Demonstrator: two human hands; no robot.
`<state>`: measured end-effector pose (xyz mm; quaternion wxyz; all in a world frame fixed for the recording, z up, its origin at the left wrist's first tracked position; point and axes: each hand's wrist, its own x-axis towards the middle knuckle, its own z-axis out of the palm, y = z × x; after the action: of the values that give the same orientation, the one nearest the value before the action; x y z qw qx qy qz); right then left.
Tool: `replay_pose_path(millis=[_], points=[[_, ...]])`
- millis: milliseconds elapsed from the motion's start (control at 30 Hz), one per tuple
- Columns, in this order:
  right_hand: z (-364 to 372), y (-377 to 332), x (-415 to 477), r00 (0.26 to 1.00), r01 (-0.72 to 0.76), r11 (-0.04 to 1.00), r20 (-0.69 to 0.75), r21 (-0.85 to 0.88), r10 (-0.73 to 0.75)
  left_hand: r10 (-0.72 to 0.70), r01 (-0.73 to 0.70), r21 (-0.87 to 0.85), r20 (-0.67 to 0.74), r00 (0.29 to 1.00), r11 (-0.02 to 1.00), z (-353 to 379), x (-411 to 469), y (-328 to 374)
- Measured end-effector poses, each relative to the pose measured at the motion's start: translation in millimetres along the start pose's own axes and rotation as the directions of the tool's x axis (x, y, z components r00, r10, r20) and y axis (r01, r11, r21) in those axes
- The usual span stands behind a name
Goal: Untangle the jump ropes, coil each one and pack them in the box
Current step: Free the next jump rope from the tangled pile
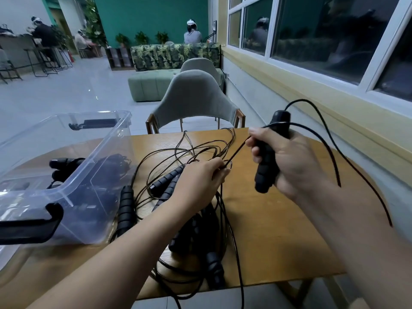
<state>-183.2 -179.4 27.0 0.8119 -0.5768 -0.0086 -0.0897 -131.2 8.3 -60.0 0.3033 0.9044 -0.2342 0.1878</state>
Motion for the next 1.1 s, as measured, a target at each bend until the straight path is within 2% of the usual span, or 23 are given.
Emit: replay_pose_path(millis=[300,433,533,633,700,833,1000,1100], points=[[-21,-5,14,0.998,-0.023,0.997,-0.065,0.078,0.028,0.005,-0.007,-0.072,-0.027,1.000,0.997,-4,-1,12],[-14,16,14,0.994,-0.105,0.994,0.009,-0.034,0.106,-0.026,0.025,-0.095,-0.006,1.000,0.995,-3,-2,12],[-4,34,7,0.981,-0.137,0.979,0.113,-0.148,0.155,0.009,-0.009,-0.078,-0.011,1.000,0.997,-2,-3,12],[3,43,4,0.985,-0.102,0.970,0.115,-0.221,0.130,0.064,-0.064,-0.080,-0.002,0.998,0.995,-4,-5,13],[5,42,5,0.992,-0.063,0.969,0.093,-0.238,0.087,0.053,-0.049,-0.133,0.028,0.998,0.990,-6,-5,13],[3,27,7,0.997,-0.016,0.983,0.074,-0.181,0.029,-0.016,0.038,-0.202,0.113,0.993,0.979,-7,-3,13],[-3,-1,4,0.997,0.075,0.994,0.023,-0.083,-0.074,-0.047,0.077,-0.155,0.184,0.982,0.985,-3,-5,13],[-15,-23,6,0.994,0.104,0.994,-0.040,0.041,-0.103,-0.046,0.069,-0.106,0.207,0.977,0.992,1,-6,11]])
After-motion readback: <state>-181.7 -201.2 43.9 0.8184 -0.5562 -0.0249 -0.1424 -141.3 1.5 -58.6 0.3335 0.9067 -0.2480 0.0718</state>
